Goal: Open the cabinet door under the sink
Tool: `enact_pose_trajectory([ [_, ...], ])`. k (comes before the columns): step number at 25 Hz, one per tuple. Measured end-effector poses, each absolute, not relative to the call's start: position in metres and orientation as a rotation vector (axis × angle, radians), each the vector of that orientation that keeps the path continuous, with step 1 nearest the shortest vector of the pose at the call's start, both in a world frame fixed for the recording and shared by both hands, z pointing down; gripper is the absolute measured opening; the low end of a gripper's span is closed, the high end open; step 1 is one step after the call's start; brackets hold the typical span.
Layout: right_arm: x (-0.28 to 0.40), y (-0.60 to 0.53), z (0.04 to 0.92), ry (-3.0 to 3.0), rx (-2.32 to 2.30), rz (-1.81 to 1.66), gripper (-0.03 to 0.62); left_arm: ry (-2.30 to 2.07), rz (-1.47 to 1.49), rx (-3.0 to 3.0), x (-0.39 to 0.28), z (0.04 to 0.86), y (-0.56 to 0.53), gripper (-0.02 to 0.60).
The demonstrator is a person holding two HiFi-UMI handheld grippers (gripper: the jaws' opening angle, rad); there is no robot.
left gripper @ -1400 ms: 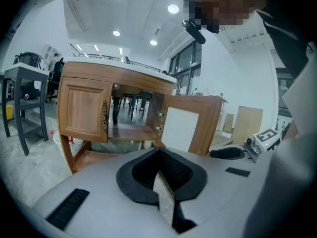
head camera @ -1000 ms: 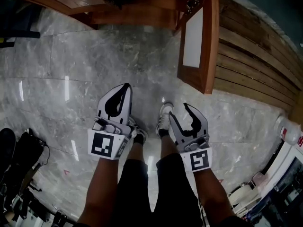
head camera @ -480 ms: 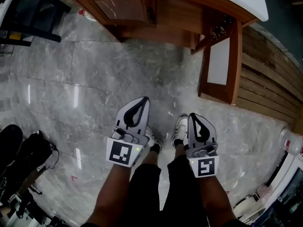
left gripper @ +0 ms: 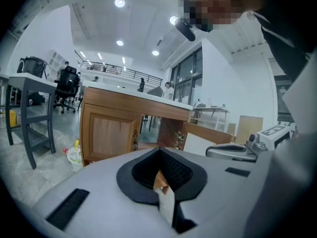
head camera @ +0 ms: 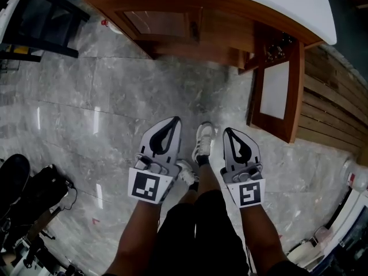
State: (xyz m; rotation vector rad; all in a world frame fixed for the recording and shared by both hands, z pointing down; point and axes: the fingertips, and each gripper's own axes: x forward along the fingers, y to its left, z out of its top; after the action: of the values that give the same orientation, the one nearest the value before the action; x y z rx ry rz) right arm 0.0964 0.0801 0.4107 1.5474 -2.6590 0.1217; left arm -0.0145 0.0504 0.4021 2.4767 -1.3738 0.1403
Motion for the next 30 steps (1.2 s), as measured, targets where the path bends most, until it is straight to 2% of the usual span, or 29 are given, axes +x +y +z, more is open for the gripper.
enact_pose_trajectory([
  [22, 0.052, -0.096, 0.417, -2.792, 1.351, 0.208, 0.028, -1.399, 0.169, 2.440, -0.025, 0.425, -0.092, 0.015],
  [23, 0.052, -0.103, 0.420, -2.791, 1.348, 0.216, 0.033, -1.396, 0.175, 2.435, -0.025, 0.429, -0.095, 0.015],
  [25, 0.050, -0.118, 0.424, -2.793, 1.341, 0.230, 0.118, -1.397, 0.178, 2.421, -0.026, 0.434, -0.104, 0.015],
  [30, 0.048, -0.154, 0.426, -2.813, 1.328, 0.247, 0.152, -1.413, 0.183, 2.431, -0.028, 0.439, -0.124, 0.015],
])
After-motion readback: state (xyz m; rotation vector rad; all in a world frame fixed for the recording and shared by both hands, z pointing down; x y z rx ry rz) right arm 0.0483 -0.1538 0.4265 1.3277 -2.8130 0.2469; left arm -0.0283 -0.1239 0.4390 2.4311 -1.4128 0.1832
